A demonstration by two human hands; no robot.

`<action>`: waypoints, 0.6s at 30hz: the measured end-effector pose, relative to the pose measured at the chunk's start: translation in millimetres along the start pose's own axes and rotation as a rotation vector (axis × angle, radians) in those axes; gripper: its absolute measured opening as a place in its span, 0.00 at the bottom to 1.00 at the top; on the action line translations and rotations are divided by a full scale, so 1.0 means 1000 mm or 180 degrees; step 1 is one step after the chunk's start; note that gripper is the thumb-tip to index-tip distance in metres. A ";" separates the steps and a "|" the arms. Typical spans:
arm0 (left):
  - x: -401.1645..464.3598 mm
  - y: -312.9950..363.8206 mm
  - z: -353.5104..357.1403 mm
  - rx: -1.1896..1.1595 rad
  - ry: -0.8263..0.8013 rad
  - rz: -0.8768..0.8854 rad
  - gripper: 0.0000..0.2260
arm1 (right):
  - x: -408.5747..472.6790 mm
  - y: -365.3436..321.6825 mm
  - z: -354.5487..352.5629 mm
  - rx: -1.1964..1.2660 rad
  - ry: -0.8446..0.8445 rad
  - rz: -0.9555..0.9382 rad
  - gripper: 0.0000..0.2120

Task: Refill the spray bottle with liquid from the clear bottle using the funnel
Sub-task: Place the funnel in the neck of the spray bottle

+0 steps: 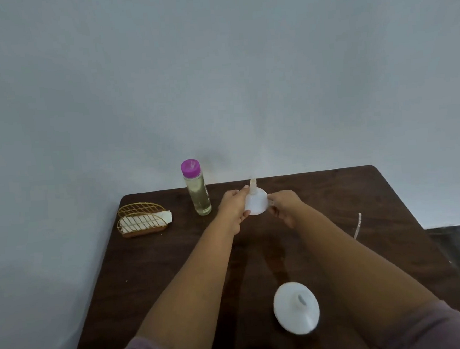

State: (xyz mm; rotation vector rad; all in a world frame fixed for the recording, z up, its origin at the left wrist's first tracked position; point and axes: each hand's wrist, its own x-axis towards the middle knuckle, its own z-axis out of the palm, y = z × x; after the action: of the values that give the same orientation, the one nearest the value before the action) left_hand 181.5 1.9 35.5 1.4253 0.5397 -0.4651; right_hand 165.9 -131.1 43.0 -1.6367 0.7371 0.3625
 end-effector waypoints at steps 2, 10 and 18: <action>-0.028 -0.005 0.002 -0.0114 0.0020 0.0105 0.16 | -0.025 0.007 -0.014 0.0323 -0.0081 -0.0108 0.09; -0.141 -0.046 0.022 -0.0523 -0.0004 0.0298 0.18 | -0.114 0.043 -0.069 0.0926 -0.0292 -0.0207 0.09; -0.200 -0.080 0.030 -0.0650 -0.0214 0.0478 0.15 | -0.159 0.076 -0.104 0.0876 -0.0698 -0.0256 0.15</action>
State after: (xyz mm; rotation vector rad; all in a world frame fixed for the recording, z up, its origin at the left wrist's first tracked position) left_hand -23.8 -39.5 95.3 1.2397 0.4102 -0.3268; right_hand -19.0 -193.7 104.0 -1.3381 0.5283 0.3593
